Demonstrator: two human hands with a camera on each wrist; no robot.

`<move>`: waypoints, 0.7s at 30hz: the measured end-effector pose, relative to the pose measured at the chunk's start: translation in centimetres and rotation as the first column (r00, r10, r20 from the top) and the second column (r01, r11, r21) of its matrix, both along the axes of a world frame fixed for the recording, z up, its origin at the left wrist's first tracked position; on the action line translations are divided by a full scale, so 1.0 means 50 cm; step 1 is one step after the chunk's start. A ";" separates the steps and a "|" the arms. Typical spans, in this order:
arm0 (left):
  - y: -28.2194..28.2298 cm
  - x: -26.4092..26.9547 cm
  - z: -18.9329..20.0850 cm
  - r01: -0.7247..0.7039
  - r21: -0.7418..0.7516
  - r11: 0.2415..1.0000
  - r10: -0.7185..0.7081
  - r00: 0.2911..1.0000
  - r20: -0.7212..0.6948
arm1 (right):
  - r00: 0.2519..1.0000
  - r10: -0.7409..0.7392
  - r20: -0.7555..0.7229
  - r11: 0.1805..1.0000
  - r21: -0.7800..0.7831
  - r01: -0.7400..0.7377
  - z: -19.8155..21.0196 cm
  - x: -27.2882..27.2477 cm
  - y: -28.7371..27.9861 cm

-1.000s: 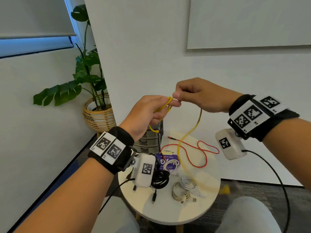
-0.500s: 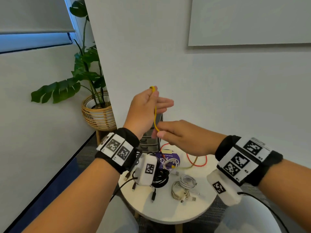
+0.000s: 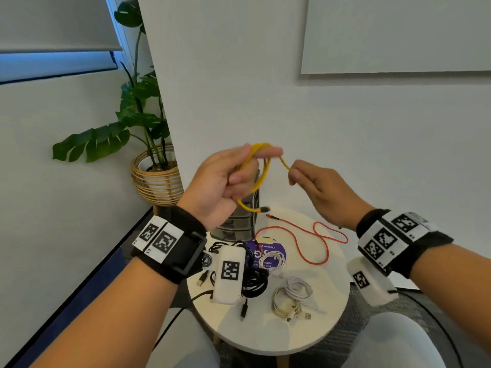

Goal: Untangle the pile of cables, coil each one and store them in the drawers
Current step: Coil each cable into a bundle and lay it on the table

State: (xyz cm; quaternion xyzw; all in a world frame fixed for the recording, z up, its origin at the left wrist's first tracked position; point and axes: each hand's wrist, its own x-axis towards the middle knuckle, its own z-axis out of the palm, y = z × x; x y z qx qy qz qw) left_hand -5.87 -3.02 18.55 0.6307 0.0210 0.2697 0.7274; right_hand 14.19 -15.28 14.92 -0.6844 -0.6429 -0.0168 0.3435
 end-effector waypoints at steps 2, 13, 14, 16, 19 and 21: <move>-0.004 0.014 0.004 -0.128 -0.045 0.991 0.129 0.991 0.039 | 0.999 0.027 0.037 0.996 -0.091 -0.024 -0.032 -0.013 0.000; -0.017 0.051 -0.071 -0.224 0.513 0.829 0.424 0.849 -0.315 | 0.853 0.236 0.466 0.959 -0.254 -0.127 0.087 -0.076 -0.006; -0.023 0.050 -0.068 -0.175 0.478 0.861 0.370 0.861 -0.350 | 0.877 0.228 0.423 0.962 -0.235 -0.137 0.098 -0.072 -0.007; -0.029 0.049 -0.064 -0.113 0.410 0.905 0.282 0.881 -0.379 | 0.921 0.207 0.329 0.970 -0.192 -0.149 0.103 -0.062 -0.005; -0.025 0.049 -0.062 -0.054 0.184 0.981 0.118 0.927 -0.357 | 0.952 0.175 0.249 0.977 -0.162 -0.138 0.081 -0.050 0.005; -0.019 0.044 -0.061 0.006 -0.018 1.000 -0.012 0.948 -0.317 | 0.961 0.127 0.247 0.984 -0.152 -0.092 0.060 -0.043 0.009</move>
